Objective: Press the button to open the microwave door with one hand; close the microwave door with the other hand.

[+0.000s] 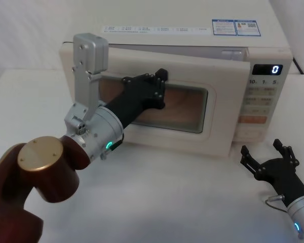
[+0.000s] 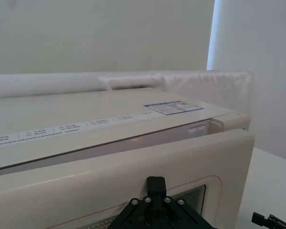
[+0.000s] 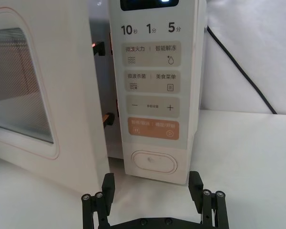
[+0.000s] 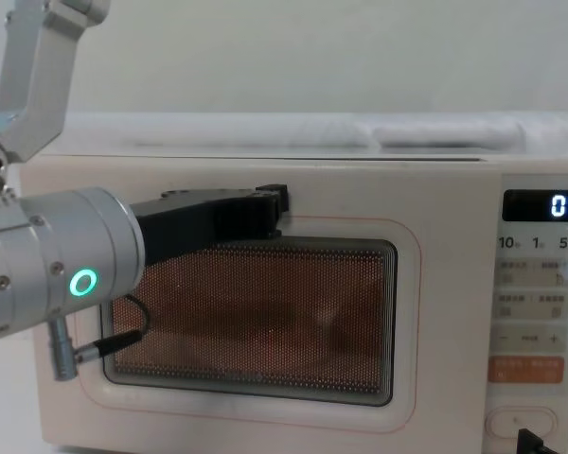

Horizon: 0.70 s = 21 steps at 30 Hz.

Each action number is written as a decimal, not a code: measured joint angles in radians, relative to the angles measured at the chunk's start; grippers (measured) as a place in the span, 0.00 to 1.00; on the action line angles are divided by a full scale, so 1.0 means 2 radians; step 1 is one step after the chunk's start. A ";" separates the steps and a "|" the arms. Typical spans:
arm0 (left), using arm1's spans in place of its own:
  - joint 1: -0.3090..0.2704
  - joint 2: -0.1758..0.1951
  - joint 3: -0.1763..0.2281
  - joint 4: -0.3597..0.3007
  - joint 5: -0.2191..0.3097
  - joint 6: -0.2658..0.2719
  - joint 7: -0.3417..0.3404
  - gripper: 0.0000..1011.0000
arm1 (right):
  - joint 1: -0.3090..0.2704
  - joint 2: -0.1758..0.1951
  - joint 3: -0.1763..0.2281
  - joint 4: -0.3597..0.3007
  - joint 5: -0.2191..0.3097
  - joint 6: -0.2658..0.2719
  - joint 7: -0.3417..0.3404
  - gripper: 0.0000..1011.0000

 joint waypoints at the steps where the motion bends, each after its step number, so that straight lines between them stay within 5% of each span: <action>1: -0.003 -0.003 0.001 0.004 0.002 0.000 0.000 0.00 | 0.000 0.000 0.000 0.000 0.000 0.000 0.000 0.99; 21: -0.018 -0.026 0.006 0.030 0.037 -0.002 0.010 0.00 | 0.000 0.000 0.000 0.000 0.000 0.000 0.000 0.99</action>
